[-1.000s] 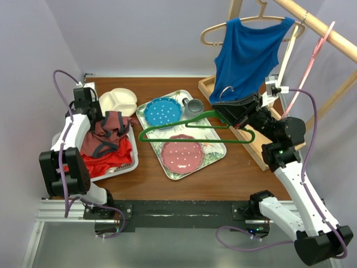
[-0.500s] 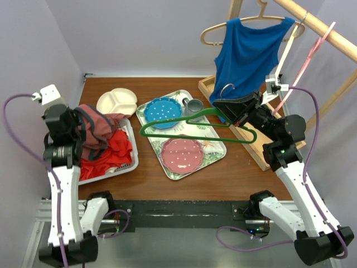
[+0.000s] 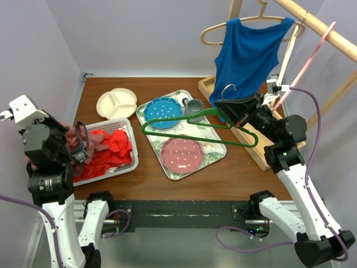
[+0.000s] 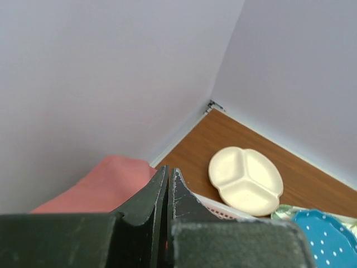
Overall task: Remove the tank top from the hanger
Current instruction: Place the tank top in the bin.
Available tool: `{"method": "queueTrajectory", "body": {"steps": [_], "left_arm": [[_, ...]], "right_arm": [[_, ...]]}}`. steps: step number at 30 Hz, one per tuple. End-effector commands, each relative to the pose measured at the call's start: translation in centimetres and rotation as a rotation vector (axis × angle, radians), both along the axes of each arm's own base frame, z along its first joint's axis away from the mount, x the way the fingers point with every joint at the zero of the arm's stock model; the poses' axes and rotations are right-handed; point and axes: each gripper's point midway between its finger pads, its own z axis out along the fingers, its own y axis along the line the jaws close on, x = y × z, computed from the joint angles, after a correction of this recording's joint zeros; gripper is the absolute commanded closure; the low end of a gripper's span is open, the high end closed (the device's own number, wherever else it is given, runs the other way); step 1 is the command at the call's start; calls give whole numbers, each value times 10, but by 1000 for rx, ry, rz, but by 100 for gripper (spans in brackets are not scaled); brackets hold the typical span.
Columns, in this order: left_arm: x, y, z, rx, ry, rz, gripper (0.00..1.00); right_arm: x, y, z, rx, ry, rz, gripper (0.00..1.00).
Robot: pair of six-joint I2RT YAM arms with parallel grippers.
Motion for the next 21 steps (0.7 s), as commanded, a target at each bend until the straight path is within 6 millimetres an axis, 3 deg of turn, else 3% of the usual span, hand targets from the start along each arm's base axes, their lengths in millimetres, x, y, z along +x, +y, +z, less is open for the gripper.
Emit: {"method": "queueTrajectory", "body": {"steps": [1, 4, 6, 10, 11, 14, 15, 21], "left_arm": [[40, -19, -41, -53, 51, -141, 100], [63, -26, -65, -81, 73, -192, 100], [84, -27, -70, -83, 50, -218, 100], [123, -33, -114, -192, 57, -258, 100], [133, -35, -134, -224, 100, -266, 100], [132, -41, -201, -361, 222, -238, 100], [125, -42, -234, -418, 268, -208, 100], [97, -60, -342, -662, 360, -129, 100]], "right_arm": [[-18, -9, 34, 33, -87, -27, 100], [-22, -9, 32, 31, -87, -25, 100], [-21, -9, 28, 24, -79, -23, 100], [-20, -10, 23, 13, -72, -34, 100], [-20, -9, 22, 9, -71, -34, 100], [-16, -9, 17, -4, -61, -41, 100], [-15, -9, 16, -5, -61, -45, 100], [-7, -8, 12, -7, -58, -57, 100]]}}
